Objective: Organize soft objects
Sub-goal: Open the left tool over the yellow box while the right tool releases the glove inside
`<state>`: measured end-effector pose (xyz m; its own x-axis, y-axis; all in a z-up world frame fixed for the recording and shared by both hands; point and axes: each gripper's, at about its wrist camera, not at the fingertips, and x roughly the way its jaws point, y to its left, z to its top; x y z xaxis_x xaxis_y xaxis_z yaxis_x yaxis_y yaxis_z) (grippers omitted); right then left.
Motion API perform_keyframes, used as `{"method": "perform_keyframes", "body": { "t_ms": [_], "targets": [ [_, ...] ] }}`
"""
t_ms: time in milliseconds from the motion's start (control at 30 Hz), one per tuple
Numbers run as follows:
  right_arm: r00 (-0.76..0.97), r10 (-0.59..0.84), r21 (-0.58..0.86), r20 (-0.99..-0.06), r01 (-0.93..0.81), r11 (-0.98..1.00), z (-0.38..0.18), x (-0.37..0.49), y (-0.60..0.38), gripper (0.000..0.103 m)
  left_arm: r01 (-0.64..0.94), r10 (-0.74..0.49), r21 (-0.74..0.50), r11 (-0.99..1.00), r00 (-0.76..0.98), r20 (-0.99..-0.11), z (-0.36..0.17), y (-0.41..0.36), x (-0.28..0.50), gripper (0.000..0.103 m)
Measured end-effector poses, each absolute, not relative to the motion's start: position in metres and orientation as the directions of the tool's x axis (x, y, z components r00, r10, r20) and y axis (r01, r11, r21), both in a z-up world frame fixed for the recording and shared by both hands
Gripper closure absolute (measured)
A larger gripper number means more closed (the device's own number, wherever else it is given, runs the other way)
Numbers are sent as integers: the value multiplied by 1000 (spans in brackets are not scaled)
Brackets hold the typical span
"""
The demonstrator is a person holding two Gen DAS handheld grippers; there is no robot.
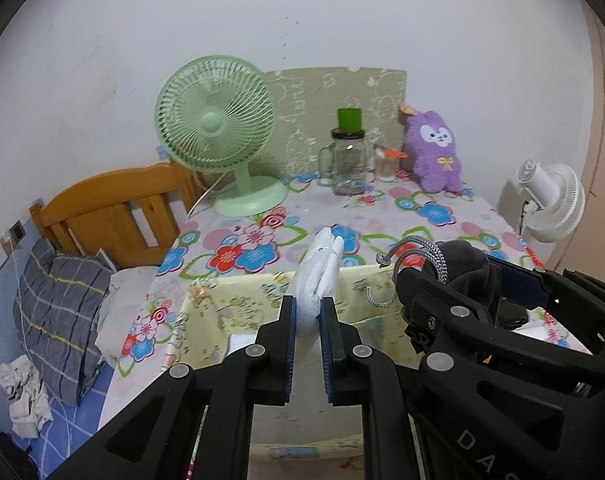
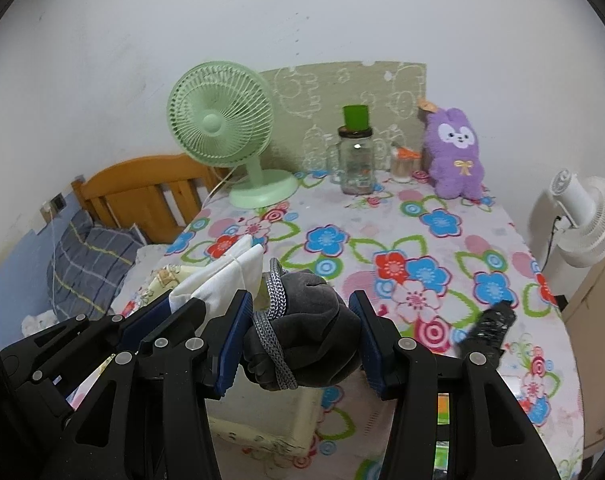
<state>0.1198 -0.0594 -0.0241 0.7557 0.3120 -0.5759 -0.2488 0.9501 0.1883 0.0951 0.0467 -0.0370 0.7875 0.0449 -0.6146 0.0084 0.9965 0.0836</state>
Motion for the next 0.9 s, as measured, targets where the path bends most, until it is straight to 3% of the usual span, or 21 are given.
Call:
{"method": "perform_keyframes", "body": {
  "t_ms": [367, 600, 833, 900],
  "targets": [
    [704, 376, 215, -603, -310, 926, -46, 145, -31, 49, -33, 102, 114, 993, 736, -669, -63, 72, 112, 93],
    [683, 394, 227, -615, -325, 918, -56, 156, -17, 49, -57, 116, 108, 993, 701, -703, -77, 83, 117, 87],
    [647, 392, 209, -654, -344, 916, -68, 163, -7, 44, -65, 103, 80, 995, 686, -720, -83, 88, 117, 53],
    [647, 388, 194, -657, -352, 916, -68, 162, -6, 34, -61, 93, 70, 996, 689, -719, -82, 88, 117, 43]
  ]
}}
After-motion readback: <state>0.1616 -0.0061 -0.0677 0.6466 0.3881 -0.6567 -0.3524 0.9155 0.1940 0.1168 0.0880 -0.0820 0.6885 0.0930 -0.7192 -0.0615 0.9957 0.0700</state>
